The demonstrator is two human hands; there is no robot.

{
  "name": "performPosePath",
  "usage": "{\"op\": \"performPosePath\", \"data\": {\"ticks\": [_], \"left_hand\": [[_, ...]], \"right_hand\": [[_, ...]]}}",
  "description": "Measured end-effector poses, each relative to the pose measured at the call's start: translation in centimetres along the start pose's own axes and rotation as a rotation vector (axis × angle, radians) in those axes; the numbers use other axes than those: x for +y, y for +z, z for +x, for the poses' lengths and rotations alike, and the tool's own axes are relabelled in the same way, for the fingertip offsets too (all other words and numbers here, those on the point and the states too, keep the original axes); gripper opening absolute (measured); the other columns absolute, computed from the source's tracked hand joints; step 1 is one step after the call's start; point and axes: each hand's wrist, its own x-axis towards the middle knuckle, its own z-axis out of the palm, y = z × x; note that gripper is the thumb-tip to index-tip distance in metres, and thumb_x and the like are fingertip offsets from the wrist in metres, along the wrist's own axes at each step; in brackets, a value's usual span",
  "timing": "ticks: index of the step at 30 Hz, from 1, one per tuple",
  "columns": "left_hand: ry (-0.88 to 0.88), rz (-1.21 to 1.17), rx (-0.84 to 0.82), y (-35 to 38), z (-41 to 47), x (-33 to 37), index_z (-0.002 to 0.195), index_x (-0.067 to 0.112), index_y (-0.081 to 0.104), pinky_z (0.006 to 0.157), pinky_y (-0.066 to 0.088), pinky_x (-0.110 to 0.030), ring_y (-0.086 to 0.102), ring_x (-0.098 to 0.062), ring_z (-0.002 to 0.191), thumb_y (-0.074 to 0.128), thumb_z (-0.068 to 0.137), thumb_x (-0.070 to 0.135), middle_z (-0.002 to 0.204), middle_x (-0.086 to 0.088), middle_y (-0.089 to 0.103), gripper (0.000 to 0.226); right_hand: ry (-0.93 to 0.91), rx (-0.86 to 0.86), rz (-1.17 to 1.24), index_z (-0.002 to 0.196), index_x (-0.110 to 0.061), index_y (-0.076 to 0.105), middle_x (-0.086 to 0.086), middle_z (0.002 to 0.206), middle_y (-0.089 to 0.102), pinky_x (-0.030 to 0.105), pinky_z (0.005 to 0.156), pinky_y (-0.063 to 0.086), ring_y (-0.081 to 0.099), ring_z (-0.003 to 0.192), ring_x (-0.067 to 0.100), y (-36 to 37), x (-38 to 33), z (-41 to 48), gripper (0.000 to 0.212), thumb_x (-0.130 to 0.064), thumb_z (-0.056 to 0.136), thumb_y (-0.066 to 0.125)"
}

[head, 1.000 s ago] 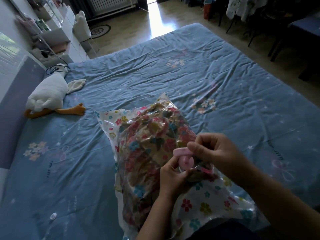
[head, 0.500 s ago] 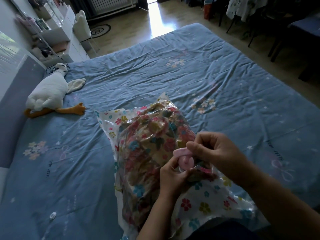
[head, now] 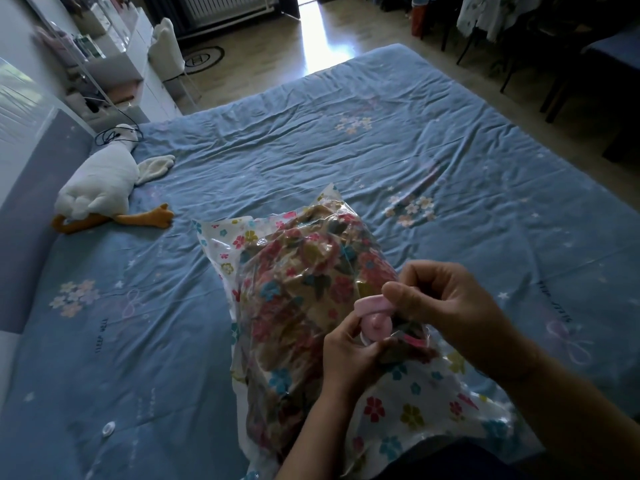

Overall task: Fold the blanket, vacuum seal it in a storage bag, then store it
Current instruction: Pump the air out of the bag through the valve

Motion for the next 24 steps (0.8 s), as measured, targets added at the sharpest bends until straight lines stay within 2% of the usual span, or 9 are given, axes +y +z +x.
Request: {"op": "performPosePath", "data": {"ticks": [2, 6, 9, 12, 15, 18, 20, 22, 24], "left_hand": [[0.009, 0.038, -0.001, 0.1, 0.2, 0.2, 0.106, 0.025, 0.072, 0.080, 0.058, -0.029, 0.069, -0.005, 0.090, 0.086, 0.070, 0.029, 0.095, 0.013, 0.074, 0.039], [0.030, 0.075, 0.017, 0.3, 0.5, -0.1, 0.108, 0.030, 0.070, 0.083, 0.055, -0.020, 0.068, 0.002, 0.095, 0.086, 0.069, 0.015, 0.099, 0.017, 0.073, 0.045], [0.049, 0.082, 0.016, 0.1, 0.5, -0.2, 0.111, 0.026, 0.071, 0.084, 0.056, -0.024, 0.068, 0.000, 0.096, 0.086, 0.070, 0.019, 0.102, 0.015, 0.073, 0.044], [0.042, 0.034, 0.011, -0.2, 0.7, -0.1, 0.102, 0.022, 0.073, 0.077, 0.054, -0.021, 0.069, -0.004, 0.089, 0.086, 0.069, 0.026, 0.094, 0.014, 0.074, 0.036], [0.029, 0.025, 0.001, -0.2, 0.7, 0.0, 0.101, 0.024, 0.072, 0.077, 0.055, -0.024, 0.069, -0.005, 0.086, 0.086, 0.069, 0.028, 0.091, 0.014, 0.074, 0.035], [0.045, 0.050, 0.007, 0.1, 0.8, -0.1, 0.105, 0.025, 0.072, 0.081, 0.056, -0.024, 0.069, -0.003, 0.092, 0.086, 0.069, 0.027, 0.096, 0.016, 0.073, 0.039], [0.075, 0.064, 0.025, 0.2, 0.6, 0.0, 0.107, 0.037, 0.070, 0.083, 0.055, -0.021, 0.068, 0.000, 0.097, 0.086, 0.070, 0.017, 0.101, 0.021, 0.072, 0.045], [0.080, 0.070, 0.027, 0.2, 0.6, -0.1, 0.105, 0.046, 0.068, 0.083, 0.056, -0.022, 0.068, 0.000, 0.097, 0.084, 0.070, 0.013, 0.101, 0.022, 0.072, 0.051], [0.079, 0.037, 0.011, 0.1, 0.7, 0.3, 0.105, 0.036, 0.071, 0.081, 0.055, -0.020, 0.069, -0.002, 0.095, 0.086, 0.070, 0.020, 0.100, 0.018, 0.073, 0.041]], "right_hand": [[0.001, 0.014, -0.008, 0.061, -0.013, 0.055, 0.007, 0.056, 0.048, 0.026, 0.048, 0.038, 0.043, 0.052, 0.021, -0.3, 0.5, 0.1, 0.033, -0.038, 0.076, 0.068], [0.208, 0.069, -0.358, 0.061, -0.013, 0.054, -0.001, 0.054, 0.049, 0.031, 0.051, 0.037, 0.044, 0.050, 0.011, -1.0, 5.6, -0.5, 0.054, -0.064, 0.072, 0.066], [0.181, 0.069, -0.372, 0.061, -0.009, 0.055, -0.001, 0.054, 0.050, 0.026, 0.050, 0.037, 0.045, 0.049, 0.008, -0.9, 5.8, -0.5, 0.050, -0.055, 0.075, 0.070], [0.018, 0.029, -0.152, 0.060, -0.004, 0.050, 0.002, 0.053, 0.048, 0.022, 0.047, 0.038, 0.044, 0.048, 0.012, -0.3, 1.4, 0.3, 0.043, -0.037, 0.079, 0.070], [-0.078, 0.026, -0.009, 0.059, -0.007, 0.049, -0.003, 0.052, 0.043, 0.017, 0.046, 0.035, 0.039, 0.048, 0.009, -0.3, -0.8, 0.7, 0.033, -0.022, 0.082, 0.066], [0.022, 0.054, -0.128, 0.060, -0.011, 0.051, 0.004, 0.055, 0.047, 0.023, 0.049, 0.038, 0.043, 0.051, 0.014, -0.6, 2.2, 0.6, 0.043, -0.047, 0.077, 0.069], [0.148, 0.063, -0.324, 0.061, -0.008, 0.054, 0.005, 0.056, 0.051, 0.029, 0.051, 0.039, 0.046, 0.052, 0.013, -0.9, 5.1, 0.2, 0.058, -0.064, 0.071, 0.066], [0.193, 0.066, -0.431, 0.061, -0.007, 0.056, 0.004, 0.056, 0.053, 0.032, 0.053, 0.039, 0.046, 0.052, 0.010, -1.1, 6.4, 0.0, 0.059, -0.063, 0.072, 0.066], [0.126, 0.057, -0.378, 0.061, -0.005, 0.055, 0.008, 0.055, 0.054, 0.033, 0.051, 0.040, 0.047, 0.051, 0.013, -1.0, 4.6, 0.2, 0.055, -0.056, 0.075, 0.069]]}}
